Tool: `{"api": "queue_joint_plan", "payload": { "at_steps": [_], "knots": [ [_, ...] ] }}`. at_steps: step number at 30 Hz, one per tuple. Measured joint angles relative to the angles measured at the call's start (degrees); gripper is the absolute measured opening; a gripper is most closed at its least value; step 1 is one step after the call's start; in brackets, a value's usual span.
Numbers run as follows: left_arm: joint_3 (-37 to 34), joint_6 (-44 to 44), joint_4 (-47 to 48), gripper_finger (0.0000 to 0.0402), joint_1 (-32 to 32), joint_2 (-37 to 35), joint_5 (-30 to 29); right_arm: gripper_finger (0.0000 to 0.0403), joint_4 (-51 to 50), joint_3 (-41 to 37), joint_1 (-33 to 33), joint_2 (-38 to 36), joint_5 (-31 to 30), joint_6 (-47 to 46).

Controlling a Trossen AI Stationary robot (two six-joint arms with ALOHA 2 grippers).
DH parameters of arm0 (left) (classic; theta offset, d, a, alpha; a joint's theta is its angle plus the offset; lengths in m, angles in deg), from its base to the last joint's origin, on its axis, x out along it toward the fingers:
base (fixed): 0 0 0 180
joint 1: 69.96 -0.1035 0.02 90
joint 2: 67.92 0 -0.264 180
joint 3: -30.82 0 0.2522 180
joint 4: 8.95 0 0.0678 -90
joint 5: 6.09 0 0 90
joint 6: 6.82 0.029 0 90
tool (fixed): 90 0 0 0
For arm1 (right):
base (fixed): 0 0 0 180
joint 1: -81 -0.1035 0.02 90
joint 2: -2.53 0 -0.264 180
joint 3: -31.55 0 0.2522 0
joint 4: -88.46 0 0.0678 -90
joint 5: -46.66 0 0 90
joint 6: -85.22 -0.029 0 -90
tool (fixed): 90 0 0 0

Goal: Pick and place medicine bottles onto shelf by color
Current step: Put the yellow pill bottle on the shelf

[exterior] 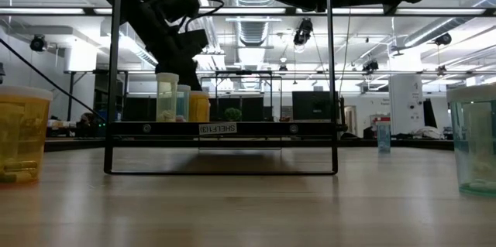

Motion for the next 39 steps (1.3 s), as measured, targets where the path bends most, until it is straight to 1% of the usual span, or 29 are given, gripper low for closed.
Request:
{"api": "queue_joint_plan", "payload": {
  "at_steps": [7, 39],
  "knots": [
    [0.2, -0.2, 0.7, 0.0000, 0.0, 0.0, -0.9, 0.0009, -0.6, 0.0, 0.0, 0.0, 0.0, 0.4],
    [1.2, -1.4, 2.3, 0.0000, 0.0, -0.7, -1.5, 0.0009, -0.8, 0.0, 0.0, 0.0, 0.0, 0.6]
  ]
}}
